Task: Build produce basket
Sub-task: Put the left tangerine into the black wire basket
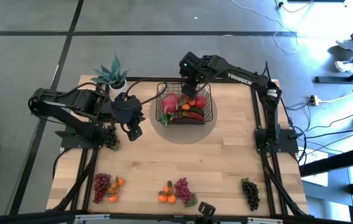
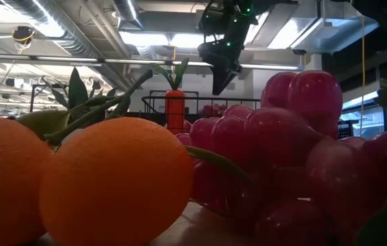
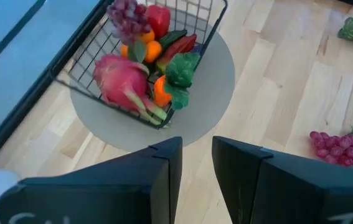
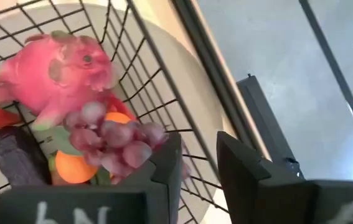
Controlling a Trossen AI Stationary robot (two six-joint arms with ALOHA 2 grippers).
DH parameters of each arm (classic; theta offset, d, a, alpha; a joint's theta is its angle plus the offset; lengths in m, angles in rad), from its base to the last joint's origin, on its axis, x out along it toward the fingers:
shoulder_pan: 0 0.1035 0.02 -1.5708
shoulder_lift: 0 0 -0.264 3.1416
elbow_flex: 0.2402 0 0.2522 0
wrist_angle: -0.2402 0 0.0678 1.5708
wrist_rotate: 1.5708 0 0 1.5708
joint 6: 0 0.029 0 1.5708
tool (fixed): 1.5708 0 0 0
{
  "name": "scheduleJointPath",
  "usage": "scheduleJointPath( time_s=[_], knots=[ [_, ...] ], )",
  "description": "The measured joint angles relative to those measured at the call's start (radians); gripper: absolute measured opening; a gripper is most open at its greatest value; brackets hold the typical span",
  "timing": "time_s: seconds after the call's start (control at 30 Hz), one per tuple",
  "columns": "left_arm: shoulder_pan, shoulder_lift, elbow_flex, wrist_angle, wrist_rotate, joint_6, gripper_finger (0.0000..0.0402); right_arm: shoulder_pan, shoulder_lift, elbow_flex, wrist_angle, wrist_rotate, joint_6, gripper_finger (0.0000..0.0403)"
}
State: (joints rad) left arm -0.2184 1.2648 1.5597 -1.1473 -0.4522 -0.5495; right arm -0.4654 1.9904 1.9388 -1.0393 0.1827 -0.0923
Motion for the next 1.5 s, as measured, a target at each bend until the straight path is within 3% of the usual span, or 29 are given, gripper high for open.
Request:
scheduleJointPath(
  time_s=[0.2, 0.53, 0.67, 0.87, 1.1, 1.3, 1.5],
  knots=[
    [0.000, 0.000, 0.000, -0.120, -0.008, -0.176, 0.0078, 0.001, -0.048, 0.000, 0.004, 0.007, -0.024, 0.0087],
    [-0.021, 0.000, 0.000, -0.380, 0.013, -0.617, 0.0078, 0.048, -0.187, 0.001, 0.003, -0.001, -0.048, 0.0087],
    [-0.078, 0.000, 0.000, -0.425, 0.090, -0.746, 0.0078, 0.098, -0.246, 0.001, 0.003, -0.016, -0.076, 0.0087],
    [-0.202, 0.006, -0.031, -0.419, 0.218, -1.017, 0.0078, 0.178, -0.315, 0.001, -0.002, -0.161, -0.123, 0.0087],
    [-0.359, 0.019, -0.195, -0.266, 0.440, -1.335, 0.0078, 0.244, -0.373, 0.001, -0.029, -0.335, -0.197, 0.0087],
    [-0.473, 0.019, -0.346, 0.052, 0.457, -1.491, 0.0078, 0.283, -0.404, 0.001, -0.076, -0.445, -0.237, 0.0087],
    [-0.560, 0.051, -0.469, 0.244, 0.464, -1.527, 0.0078, 0.314, -0.409, 0.001, -0.099, -0.447, -0.253, 0.0087]
  ],
)
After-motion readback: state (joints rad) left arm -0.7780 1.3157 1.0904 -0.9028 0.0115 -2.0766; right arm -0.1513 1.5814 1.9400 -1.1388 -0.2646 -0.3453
